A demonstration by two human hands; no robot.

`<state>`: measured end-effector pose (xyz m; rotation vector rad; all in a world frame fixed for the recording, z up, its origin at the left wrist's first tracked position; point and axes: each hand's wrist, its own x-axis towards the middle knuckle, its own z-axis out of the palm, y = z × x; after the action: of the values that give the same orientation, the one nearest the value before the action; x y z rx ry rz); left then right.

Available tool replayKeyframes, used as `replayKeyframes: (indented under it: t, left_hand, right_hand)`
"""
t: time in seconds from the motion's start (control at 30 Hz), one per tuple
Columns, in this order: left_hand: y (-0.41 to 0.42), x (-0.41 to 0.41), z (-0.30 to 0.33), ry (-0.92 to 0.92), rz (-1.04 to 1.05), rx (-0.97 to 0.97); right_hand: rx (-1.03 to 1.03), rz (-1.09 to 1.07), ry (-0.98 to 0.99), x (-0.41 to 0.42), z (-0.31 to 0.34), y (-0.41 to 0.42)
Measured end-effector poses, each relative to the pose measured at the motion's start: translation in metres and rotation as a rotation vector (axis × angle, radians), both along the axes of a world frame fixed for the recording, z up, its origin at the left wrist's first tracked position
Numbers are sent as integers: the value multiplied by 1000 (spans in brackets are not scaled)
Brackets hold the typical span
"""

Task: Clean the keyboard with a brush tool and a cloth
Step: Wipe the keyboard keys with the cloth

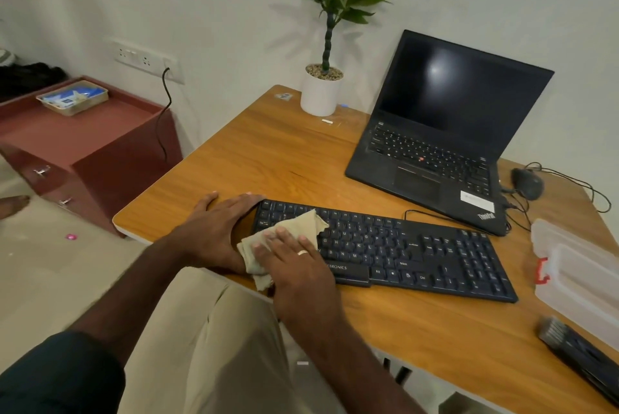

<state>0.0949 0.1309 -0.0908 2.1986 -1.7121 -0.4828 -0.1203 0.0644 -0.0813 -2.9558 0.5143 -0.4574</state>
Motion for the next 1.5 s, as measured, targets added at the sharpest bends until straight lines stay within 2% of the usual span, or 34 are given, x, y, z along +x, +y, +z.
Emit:
replayKeyframes:
  t: [0.1, 0.23, 0.37, 0.43, 0.5, 0.6, 0.67, 0.8, 0.97, 1.17, 1.37, 1.5]
  left_hand:
    - [0, 0, 1, 15, 10, 42]
    - [0, -1, 2, 24, 16, 44]
    - [0, -3, 3, 29, 16, 33]
    - [0, -4, 5, 28, 15, 27]
    - [1, -5, 6, 31, 14, 17]
    - [1, -6, 6, 20, 13, 7]
    - [0, -6, 5, -5, 14, 0]
    - [1, -5, 5, 16, 12, 11]
    - [1, -5, 5, 36, 18, 12]
    - [1, -5, 5, 37, 26, 23]
    - [1, -6, 6, 32, 38, 31]
    - [1, -7, 7, 33, 33, 32]
  right_hand:
    - [-26, -63, 9, -27, 1, -17]
    - [-35, -289, -48, -64, 7, -40]
    - [123, -400, -80, -67, 19, -53]
    - [186, -371, -148, -53, 21, -41]
    - [155, -247, -251, -36, 19, -23]
    - [83, -64, -228, -10, 5, -5]
    - [77, -17, -175, -4, -2, 2]
    - [57, -35, -116, -20, -6, -7]
    - [65, -102, -145, -50, -1, -22]
    - [150, -266, -394, -51, 11, -41]
    - [58, -60, -147, -43, -7, -26]
    - [60, -120, -200, -69, -9, -40]
